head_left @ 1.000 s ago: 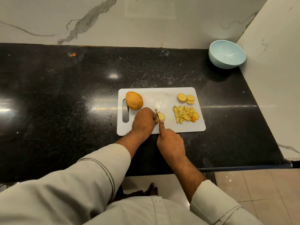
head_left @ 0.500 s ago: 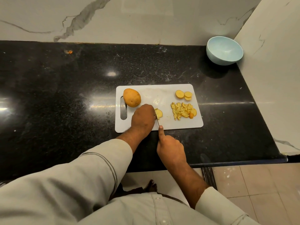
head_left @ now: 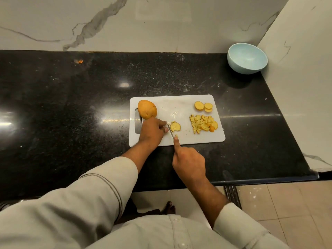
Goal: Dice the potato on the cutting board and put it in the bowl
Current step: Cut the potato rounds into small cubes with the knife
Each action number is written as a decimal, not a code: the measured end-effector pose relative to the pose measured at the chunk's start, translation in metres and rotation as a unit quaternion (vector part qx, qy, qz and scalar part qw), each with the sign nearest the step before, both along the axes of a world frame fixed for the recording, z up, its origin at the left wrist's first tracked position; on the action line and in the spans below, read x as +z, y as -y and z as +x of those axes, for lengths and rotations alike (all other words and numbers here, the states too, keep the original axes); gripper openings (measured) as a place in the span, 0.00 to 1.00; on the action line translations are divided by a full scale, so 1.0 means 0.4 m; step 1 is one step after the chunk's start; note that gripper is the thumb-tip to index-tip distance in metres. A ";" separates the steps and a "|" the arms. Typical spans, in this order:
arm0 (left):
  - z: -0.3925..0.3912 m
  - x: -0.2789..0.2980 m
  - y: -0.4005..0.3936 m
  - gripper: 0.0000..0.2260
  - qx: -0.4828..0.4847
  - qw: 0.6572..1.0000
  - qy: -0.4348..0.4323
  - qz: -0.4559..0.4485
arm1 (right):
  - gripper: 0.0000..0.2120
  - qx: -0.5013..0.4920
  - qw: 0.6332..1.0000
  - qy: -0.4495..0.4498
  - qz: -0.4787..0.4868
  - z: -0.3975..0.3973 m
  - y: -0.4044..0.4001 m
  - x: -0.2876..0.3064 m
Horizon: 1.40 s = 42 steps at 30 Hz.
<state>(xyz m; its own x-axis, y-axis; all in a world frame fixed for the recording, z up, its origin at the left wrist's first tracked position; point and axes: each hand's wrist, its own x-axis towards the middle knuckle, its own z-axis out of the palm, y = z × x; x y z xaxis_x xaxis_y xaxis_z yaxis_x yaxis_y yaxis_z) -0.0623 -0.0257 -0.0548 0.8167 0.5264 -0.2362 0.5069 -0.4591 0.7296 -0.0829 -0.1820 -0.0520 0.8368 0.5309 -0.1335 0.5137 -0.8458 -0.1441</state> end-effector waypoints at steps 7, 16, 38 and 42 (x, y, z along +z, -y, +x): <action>0.007 0.003 0.020 0.08 0.006 0.999 -0.024 0.034 | 0.26 0.027 0.998 0.043 -0.038 0.035 -0.046 -0.011; 0.014 -0.002 0.030 0.11 -0.035 0.994 -0.043 0.093 | 0.27 -0.028 0.997 0.049 -0.061 0.115 0.018 -0.024; 0.405 0.115 0.114 0.33 -0.285 0.931 -0.131 0.187 | 0.24 -0.085 0.993 0.021 0.079 0.135 0.069 -0.023; 0.409 0.103 0.111 0.27 -0.283 0.933 -0.110 0.191 | 0.24 -0.080 0.993 0.018 0.084 0.141 0.063 -0.027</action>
<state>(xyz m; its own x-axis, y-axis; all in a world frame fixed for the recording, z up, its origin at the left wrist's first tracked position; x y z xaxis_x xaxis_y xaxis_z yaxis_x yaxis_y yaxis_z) 0.1013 -0.0701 -0.0135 0.9432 0.1060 -0.3147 0.2230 -0.9044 0.3637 -0.0265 -0.2072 -0.0626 0.9147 0.4034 -0.0231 0.3823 -0.8825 -0.2741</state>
